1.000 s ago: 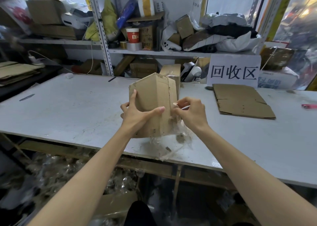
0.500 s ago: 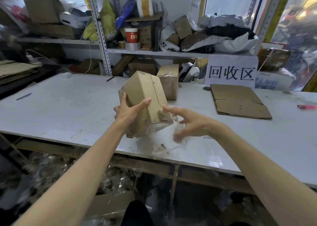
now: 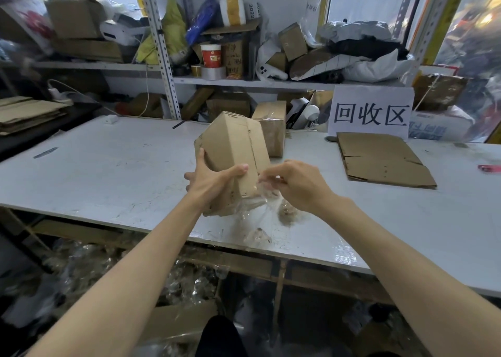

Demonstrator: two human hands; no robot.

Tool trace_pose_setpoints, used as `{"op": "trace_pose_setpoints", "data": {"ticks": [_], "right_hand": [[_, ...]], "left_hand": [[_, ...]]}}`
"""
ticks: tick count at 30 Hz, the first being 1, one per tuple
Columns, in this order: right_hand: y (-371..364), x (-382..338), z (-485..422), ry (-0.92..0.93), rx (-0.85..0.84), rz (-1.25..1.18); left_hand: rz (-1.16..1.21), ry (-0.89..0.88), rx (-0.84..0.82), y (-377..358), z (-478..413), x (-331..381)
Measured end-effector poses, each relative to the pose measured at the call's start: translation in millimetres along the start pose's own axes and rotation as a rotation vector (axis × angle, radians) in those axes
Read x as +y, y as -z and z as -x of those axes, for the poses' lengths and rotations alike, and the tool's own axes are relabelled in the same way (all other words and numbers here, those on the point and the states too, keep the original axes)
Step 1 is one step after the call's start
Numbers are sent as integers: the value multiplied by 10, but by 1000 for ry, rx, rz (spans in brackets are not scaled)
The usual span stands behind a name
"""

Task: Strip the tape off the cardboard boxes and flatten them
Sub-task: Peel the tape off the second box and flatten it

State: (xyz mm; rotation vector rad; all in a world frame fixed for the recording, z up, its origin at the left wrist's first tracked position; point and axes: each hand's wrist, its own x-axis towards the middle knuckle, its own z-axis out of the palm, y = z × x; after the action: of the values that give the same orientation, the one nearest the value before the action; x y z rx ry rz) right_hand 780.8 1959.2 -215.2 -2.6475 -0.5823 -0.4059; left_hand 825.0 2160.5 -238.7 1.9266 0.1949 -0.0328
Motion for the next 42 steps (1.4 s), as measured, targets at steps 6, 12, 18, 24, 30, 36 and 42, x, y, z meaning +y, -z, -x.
{"op": "trace_pose_setpoints", "data": {"ticks": [6,12,18,24,30,36,42], "right_hand": [[30,-4,-8,2,-176,-203],[66,-53,-65,-152,94,-458],[-171,-76,-12,-112,335,-137],[-119,-68,55,-75,146,-264],[-137,-87,2,80,98,-61],[-112,-18,38,159,4,-14],[-25,62,63,26,-94,-170]], "left_hand": [[-12,-20,3,-45,12,-36],[-141,-66,-74,-62,58,-16],[-109,-51,-67,-60,34,-31],[-1,38,-21,-23,23,-40],[27,33,-14,-10,38,-53],[62,-3,78,-36,33,-89],[23,-31,119,-136,56,-36]]}}
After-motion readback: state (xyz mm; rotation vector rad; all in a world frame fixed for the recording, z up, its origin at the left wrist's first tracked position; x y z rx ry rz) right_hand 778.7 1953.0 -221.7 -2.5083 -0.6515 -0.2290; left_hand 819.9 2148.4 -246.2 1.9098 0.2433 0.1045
